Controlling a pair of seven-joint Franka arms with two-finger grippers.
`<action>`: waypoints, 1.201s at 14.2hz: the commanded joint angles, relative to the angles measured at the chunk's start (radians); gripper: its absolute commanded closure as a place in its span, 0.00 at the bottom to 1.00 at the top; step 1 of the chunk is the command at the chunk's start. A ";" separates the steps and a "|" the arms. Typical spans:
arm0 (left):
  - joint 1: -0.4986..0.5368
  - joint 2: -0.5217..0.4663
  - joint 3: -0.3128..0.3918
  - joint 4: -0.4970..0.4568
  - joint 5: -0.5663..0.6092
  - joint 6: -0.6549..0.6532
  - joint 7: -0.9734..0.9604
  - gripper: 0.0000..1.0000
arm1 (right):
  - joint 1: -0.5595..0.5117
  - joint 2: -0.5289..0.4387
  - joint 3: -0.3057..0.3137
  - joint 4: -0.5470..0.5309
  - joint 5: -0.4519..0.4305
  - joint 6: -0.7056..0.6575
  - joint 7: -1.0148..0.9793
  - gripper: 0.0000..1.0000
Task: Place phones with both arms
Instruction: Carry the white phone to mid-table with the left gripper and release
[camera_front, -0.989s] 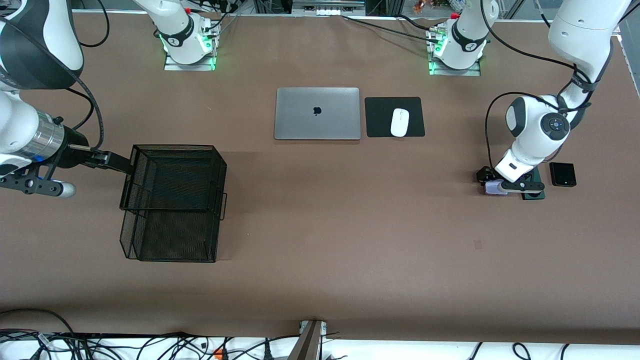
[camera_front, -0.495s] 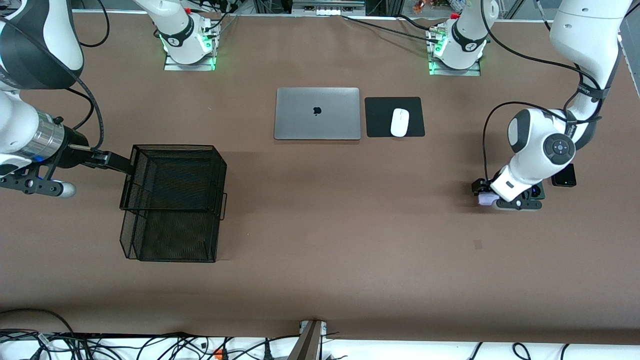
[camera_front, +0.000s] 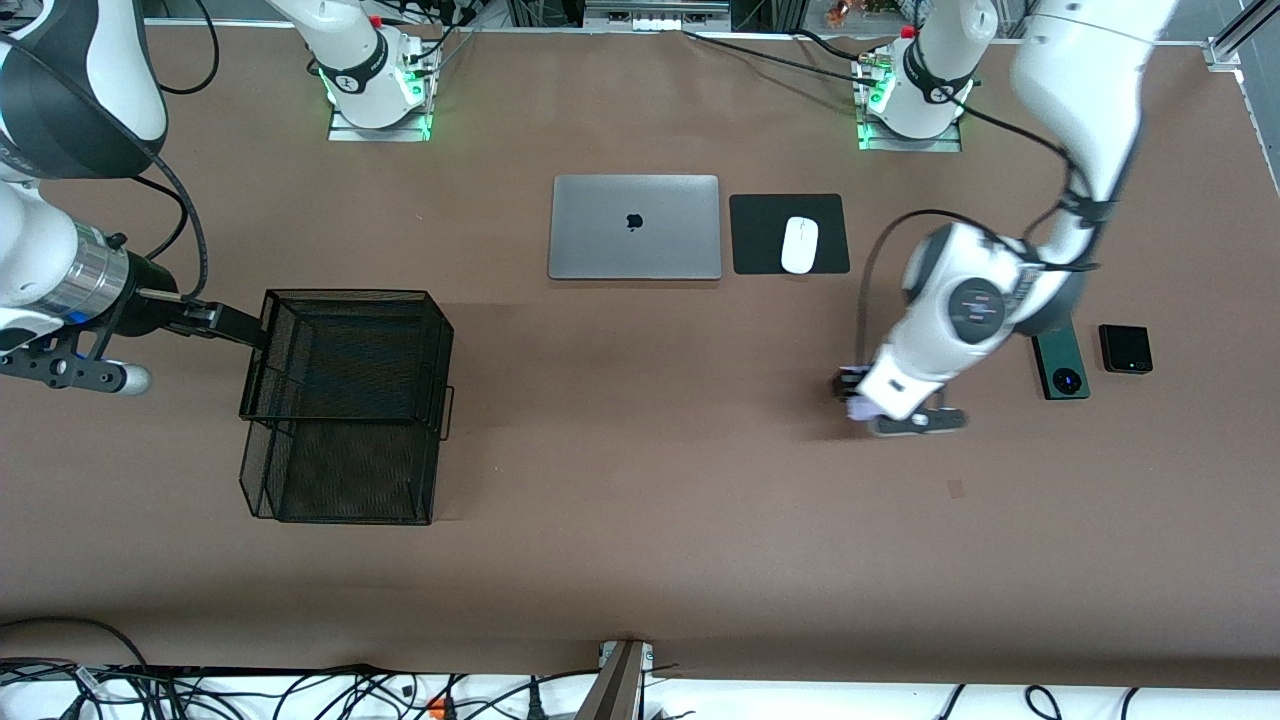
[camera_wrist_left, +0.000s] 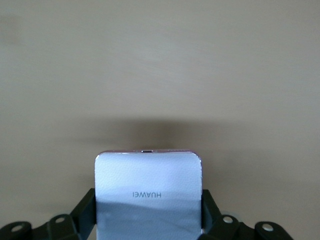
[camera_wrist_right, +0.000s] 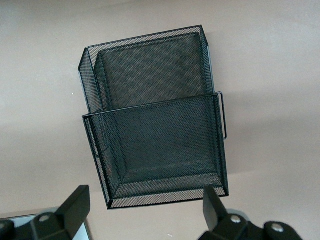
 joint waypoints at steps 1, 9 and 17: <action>-0.121 0.068 0.012 0.147 0.004 -0.080 -0.159 0.98 | -0.004 -0.014 0.001 -0.013 0.017 0.000 -0.012 0.00; -0.462 0.327 0.026 0.503 0.014 -0.093 -0.456 0.98 | -0.004 -0.014 0.001 -0.013 0.017 0.001 -0.012 0.00; -0.680 0.465 0.169 0.666 0.014 -0.087 -0.608 0.94 | -0.006 -0.011 0.001 -0.013 0.025 0.024 -0.003 0.00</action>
